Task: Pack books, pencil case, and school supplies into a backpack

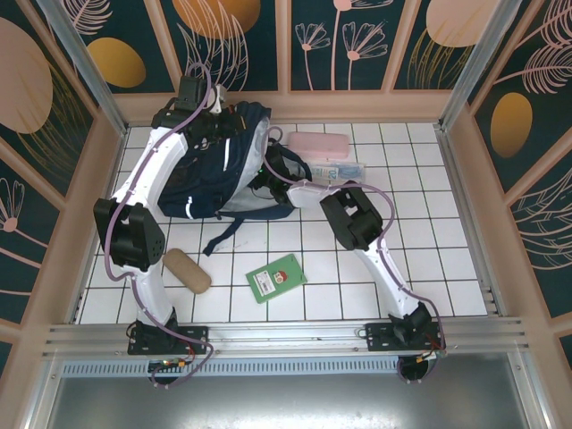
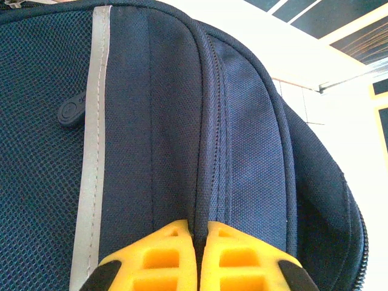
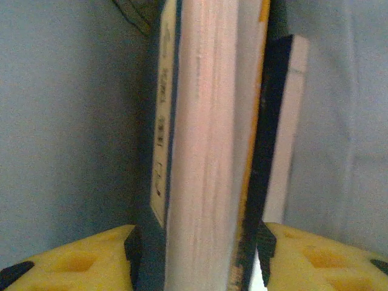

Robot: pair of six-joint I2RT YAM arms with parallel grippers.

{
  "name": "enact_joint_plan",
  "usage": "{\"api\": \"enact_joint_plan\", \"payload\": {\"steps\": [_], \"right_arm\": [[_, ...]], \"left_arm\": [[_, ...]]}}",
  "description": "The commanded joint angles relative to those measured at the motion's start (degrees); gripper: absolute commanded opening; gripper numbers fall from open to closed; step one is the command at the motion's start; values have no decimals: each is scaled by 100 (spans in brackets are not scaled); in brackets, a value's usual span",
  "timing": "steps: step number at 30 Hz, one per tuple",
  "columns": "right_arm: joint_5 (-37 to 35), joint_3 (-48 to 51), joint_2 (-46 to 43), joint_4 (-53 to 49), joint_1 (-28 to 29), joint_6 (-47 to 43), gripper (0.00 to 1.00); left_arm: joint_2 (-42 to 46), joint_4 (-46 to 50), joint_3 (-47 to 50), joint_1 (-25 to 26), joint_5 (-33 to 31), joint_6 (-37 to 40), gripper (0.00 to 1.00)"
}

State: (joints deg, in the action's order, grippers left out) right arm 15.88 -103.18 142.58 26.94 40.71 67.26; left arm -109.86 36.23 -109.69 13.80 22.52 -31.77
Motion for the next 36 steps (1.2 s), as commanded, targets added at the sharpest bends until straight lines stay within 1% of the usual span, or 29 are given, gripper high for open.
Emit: {"api": "enact_joint_plan", "payload": {"steps": [1, 4, 8, 12, 17, 21, 23, 26, 28, 29, 30, 32, 33, 36], "right_arm": [[-32, 50, -727, -757, -62, -597, 57], [2, 230, -959, -999, -97, -789, 60], [94, 612, -1255, -1152, -165, -857, 59], [-69, 1413, -1913, -1115, -175, -1142, 59], [-286, 2558, -2983, -1438, -222, -1737, 58], [-326, 3410, -3788, -1981, -206, -2360, 51], [-311, 3842, -4068, -2155, -160, -2597, 45], [-48, 4484, -4380, -2255, -45, -2833, 41], [7, 4807, -4550, -2388, 84, -2991, 40], [-3, 4946, -4636, -2474, 175, -3089, 40], [-22, 5068, -4713, -2570, 283, -3154, 40], [-73, 5291, -4853, -2603, 509, -3184, 40], [-133, 5398, -4908, -2604, 640, -3184, 40], [-234, 5640, -5032, -2580, 922, -3109, 38]], "left_arm": [[484, -740, -114, -14, 349, 65, 0], [466, -736, -97, -25, 332, 91, 0], [464, -741, -46, -25, 305, 122, 0], [478, -740, 38, -21, 288, 203, 0], [527, -864, 381, -26, 293, 245, 0], [560, -1056, 864, -26, 265, 239, 0], [596, -1241, 1165, -24, 260, 202, 0], [642, -1599, 1676, -17, 321, 102, 0], [629, -1722, 1925, -10, 314, 84, 8], [616, -1762, 2036, -18, 278, 96, 13], [616, -1788, 2146, -5, 217, 133, 15], [640, -1858, 2348, -6, 119, 155, 16], [650, -1886, 2422, -4, 97, 149, 19], [707, -1884, 2554, -4, 28, 158, 34]]}}
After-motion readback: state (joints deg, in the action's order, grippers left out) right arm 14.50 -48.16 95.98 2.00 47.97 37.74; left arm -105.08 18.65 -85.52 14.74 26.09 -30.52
